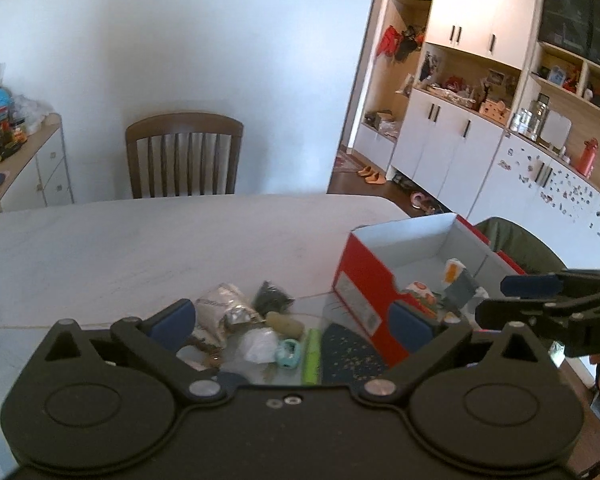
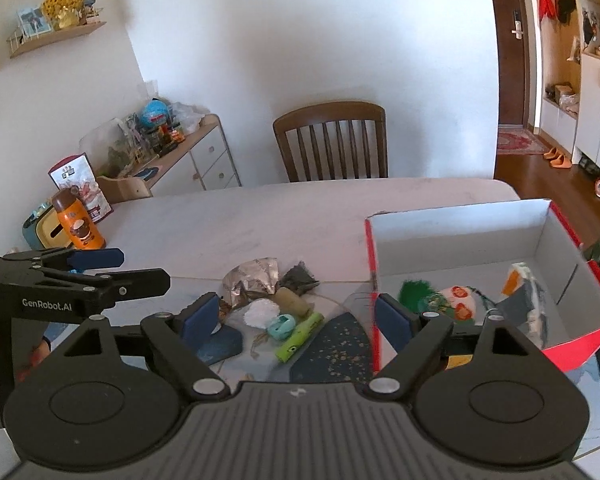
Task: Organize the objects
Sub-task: 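Grasp the brown bead bracelet with the left tool while the right tool grasps the lime-green tube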
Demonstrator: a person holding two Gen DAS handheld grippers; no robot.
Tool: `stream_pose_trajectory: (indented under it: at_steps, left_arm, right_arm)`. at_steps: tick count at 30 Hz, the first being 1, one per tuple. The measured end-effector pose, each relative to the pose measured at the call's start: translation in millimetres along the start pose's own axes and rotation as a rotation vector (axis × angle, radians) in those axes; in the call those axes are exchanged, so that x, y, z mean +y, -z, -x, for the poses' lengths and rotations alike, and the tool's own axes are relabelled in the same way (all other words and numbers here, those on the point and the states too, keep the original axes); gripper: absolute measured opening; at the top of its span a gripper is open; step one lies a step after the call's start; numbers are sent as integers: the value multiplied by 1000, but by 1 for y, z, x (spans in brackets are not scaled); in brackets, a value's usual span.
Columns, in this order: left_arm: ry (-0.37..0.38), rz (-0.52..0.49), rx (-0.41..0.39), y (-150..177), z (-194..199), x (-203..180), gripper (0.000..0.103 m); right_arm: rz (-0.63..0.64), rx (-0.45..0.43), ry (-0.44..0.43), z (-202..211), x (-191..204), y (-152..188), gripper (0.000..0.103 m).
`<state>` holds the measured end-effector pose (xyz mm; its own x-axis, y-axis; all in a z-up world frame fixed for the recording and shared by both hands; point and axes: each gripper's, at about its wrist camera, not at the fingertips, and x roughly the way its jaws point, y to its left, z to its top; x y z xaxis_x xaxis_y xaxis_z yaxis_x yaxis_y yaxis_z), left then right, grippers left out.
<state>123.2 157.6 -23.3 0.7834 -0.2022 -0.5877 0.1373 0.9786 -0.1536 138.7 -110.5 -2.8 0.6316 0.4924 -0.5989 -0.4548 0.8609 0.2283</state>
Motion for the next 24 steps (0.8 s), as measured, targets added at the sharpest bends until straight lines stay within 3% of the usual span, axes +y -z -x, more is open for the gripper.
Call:
stream_pose_trajectory:
  at_steps: [11, 15, 24]
  left_arm:
    - [-73, 50, 13, 10, -15, 52, 103]
    - [-110, 20, 44, 15, -30, 67, 103]
    - [-127, 25, 90, 28, -65, 93, 102]
  right_arm:
    - [-6, 73, 56, -47, 25, 9, 85]
    - [6, 113, 67, -67, 31, 15, 85]
    - [44, 190, 95, -118, 40, 25, 85]
